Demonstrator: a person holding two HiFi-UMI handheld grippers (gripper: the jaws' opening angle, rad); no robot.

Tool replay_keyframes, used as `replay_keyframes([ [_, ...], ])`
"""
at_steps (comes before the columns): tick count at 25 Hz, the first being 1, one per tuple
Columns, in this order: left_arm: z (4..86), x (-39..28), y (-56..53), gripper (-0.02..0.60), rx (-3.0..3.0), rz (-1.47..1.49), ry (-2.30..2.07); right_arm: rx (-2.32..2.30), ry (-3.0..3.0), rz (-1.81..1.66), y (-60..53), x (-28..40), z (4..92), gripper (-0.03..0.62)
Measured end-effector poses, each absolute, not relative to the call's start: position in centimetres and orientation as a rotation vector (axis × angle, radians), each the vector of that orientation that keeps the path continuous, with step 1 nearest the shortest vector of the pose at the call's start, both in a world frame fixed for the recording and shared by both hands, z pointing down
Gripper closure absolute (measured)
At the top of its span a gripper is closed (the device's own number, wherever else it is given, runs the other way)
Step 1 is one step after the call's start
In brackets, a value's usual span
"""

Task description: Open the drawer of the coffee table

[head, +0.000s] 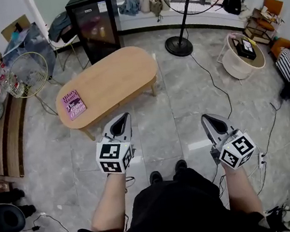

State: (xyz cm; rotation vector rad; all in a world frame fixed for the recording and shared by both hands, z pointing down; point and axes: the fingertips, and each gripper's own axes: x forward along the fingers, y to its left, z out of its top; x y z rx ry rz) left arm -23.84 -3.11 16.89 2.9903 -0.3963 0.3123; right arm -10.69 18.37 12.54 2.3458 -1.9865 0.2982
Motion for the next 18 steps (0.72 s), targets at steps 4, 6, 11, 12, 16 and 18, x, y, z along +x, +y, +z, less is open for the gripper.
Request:
replay_keyframes([
  [4, 17.1, -21.3, -4.3, 0.578, 2.988, 0.341, -0.414, 2.36, -2.013, 0.32, 16.9, -7.5, 13.1, 0.589],
  [6, 17.4, -19.4, -4.7, 0.578, 2.992, 0.366, -0.421, 2.358, -2.032, 0.33, 15.9, -5.3, 13.6, 0.589],
  [11, 18.5, -13.5, -6.4, 0.578, 2.965, 0.424, -0.474, 2.309, -2.108, 0.359, 12.8, 1.4, 14.7, 0.589],
  [12, 18.7, -12.3, -6.8, 0.578, 2.953, 0.433, -0.492, 2.295, -2.124, 0.361, 12.1, 2.9, 14.8, 0.589],
  [16, 19.1, -7.6, -7.4, 0.578, 2.919, 0.463, -0.531, 2.223, -2.187, 0.38, 9.8, 8.6, 15.3, 0.589],
  [18, 19.2, -5.4, -7.8, 0.578, 2.91, 0.488, -0.546, 2.199, -2.214, 0.399, 8.7, 11.3, 15.5, 0.589],
])
